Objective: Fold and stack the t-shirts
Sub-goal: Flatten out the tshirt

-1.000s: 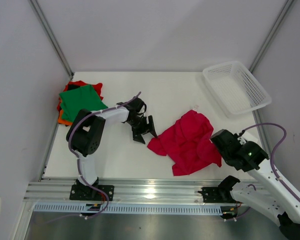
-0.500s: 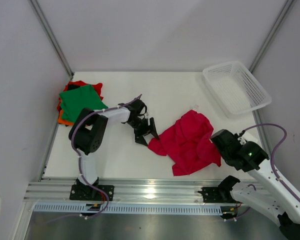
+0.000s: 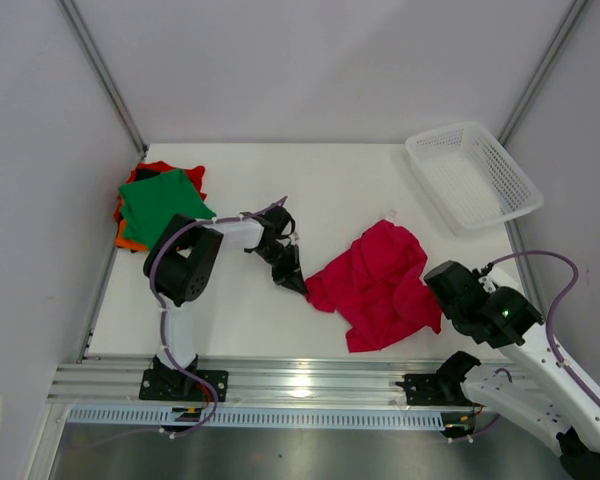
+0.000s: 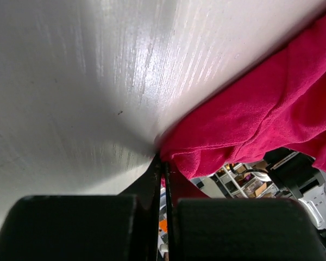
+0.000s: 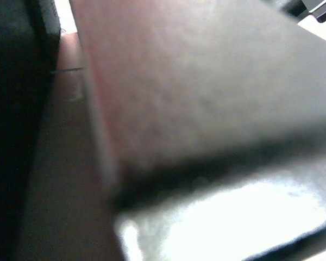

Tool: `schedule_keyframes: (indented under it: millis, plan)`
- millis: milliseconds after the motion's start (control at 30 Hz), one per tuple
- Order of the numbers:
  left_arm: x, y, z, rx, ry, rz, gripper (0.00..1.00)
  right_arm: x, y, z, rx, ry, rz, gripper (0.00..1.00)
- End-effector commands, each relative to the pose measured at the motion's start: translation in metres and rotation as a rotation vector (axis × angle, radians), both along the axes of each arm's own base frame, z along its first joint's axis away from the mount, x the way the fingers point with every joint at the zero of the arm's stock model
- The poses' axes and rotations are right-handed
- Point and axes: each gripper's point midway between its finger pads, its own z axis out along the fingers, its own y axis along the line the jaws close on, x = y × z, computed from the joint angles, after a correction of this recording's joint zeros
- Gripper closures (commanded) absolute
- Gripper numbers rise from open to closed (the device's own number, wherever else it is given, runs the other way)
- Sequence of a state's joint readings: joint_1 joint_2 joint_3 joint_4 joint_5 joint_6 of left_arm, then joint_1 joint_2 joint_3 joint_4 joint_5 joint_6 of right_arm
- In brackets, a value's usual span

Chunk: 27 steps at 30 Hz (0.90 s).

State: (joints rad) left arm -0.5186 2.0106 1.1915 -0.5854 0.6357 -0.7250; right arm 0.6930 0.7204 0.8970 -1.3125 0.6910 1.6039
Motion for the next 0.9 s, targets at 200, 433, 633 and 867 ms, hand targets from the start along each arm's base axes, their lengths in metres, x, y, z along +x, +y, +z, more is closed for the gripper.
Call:
schedule_keyframes:
  millis: [200, 433, 633, 867]
  plan:
    - [0.011, 0.0, 0.027, 0.008, -0.123, -0.042, 0.99, 0.008, 0.005, 0.003, 0.003, -0.048, 0.027, 1.0]
    - [0.07, 0.007, 0.132, 0.027, -0.529, -0.054, 0.99, 0.034, 0.015, 0.033, -0.032, -0.206, 0.118, 1.0]
    - [0.099, 0.034, 0.19, 0.047, -0.647, 0.013, 0.99, 0.053, 0.022, 0.064, -0.076, -0.318, 0.168, 1.0]
    - [0.143, 0.091, 0.278, 0.154, -0.868, 0.155, 0.99, 0.075, 0.023, 0.096, -0.158, -0.382, 0.174, 1.0]
